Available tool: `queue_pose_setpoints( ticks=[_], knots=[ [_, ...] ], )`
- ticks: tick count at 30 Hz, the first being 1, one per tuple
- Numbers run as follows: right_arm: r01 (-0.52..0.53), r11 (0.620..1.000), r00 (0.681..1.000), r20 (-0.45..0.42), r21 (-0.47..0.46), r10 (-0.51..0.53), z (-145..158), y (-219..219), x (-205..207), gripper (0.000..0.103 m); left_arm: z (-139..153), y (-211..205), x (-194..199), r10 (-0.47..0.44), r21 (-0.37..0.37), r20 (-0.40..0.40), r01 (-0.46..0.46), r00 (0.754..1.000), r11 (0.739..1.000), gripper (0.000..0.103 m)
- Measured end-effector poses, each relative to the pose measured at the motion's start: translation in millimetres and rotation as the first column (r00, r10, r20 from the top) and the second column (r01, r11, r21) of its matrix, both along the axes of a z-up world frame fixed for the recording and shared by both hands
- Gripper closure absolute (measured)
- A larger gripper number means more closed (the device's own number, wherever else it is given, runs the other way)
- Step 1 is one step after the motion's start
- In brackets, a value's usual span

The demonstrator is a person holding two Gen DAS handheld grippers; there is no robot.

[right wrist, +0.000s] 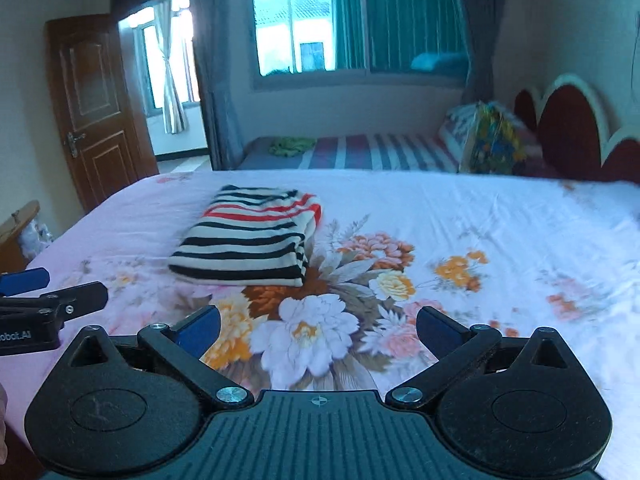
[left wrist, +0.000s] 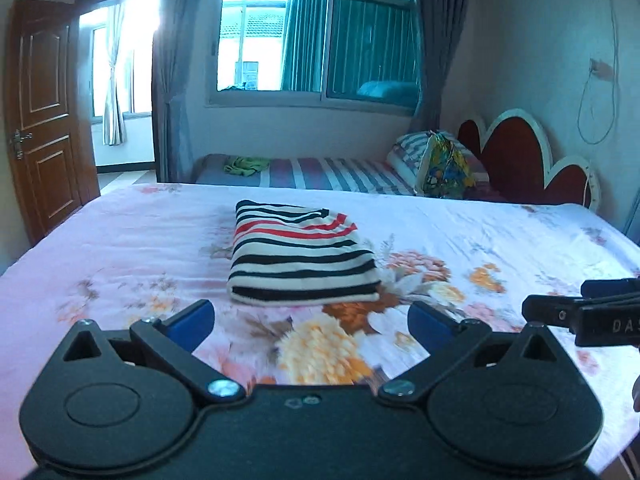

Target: Fold small clothes

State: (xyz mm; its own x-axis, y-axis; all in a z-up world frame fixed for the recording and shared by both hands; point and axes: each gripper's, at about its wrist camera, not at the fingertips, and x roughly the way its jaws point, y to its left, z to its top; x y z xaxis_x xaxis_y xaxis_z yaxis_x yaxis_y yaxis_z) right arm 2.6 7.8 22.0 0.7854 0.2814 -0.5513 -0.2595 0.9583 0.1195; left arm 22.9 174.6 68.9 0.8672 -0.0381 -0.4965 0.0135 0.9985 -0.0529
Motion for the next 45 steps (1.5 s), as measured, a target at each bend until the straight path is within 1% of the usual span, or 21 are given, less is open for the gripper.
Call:
queue_pose_setpoints(
  ticks=[3, 5, 7, 9, 13, 17, 23, 32, 45],
  knots=[
    [-0.012, 1.0, 0.999, 0.048, -0.029, 0.013, 15, -1, -40, 0.0, 13, -5, -37, 0.003, -0.006, 0.03, -0.002, 1.0, 1.0, 0.001],
    [-0.004, 1.0, 0.998, 0.066, -0.023, 0.005, 24, -3, -61, 0.0, 23, -8, -53, -0.003, 0.002, 0.042, 0.003, 0.999, 1.0, 0.001],
    [-0.011, 1.0, 0.997, 0.07, -0.001, 0.011, 31, -7, -73, 0.0, 33, -12, -66, -0.005, 0.019, 0.069, 0.004, 0.998, 1.0, 0.001],
    [-0.009, 1.0, 0.995, 0.1, 0.013, 0.008, 41, -8, -86, 0.0, 43, -14, -78, -0.003, 0.025, 0.103, 0.001, 0.995, 1.0, 0.001],
    [-0.018, 1.0, 0.99, 0.142, 0.004, 0.017, 58, -12, -100, 0.0, 58, -13, -91, 0.019, 0.019, 0.139, -0.022, 0.99, 1.0, 0.001],
    [-0.027, 1.0, 0.987, 0.156, 0.011, 0.025, 67, -16, -105, 0.0, 65, -12, -97, 0.036, 0.011, 0.164, -0.038, 0.986, 0.999, 0.001],
    [-0.045, 0.999, 0.984, 0.174, 0.014, 0.042, 71, -16, -108, 0.0, 67, -18, -98, 0.025, 0.021, 0.179, -0.029, 0.984, 0.999, 0.001],
    [-0.047, 0.999, 0.985, 0.166, 0.006, 0.046, 69, -17, -104, 0.0, 63, -19, -100, 0.029, 0.003, 0.184, -0.03, 0.983, 1.0, 0.001],
    [-0.045, 0.999, 0.984, 0.174, 0.013, 0.042, 73, -19, -108, 0.0, 61, -17, -101, 0.02, 0.004, 0.188, -0.021, 0.982, 1.0, 0.001]
  ],
)
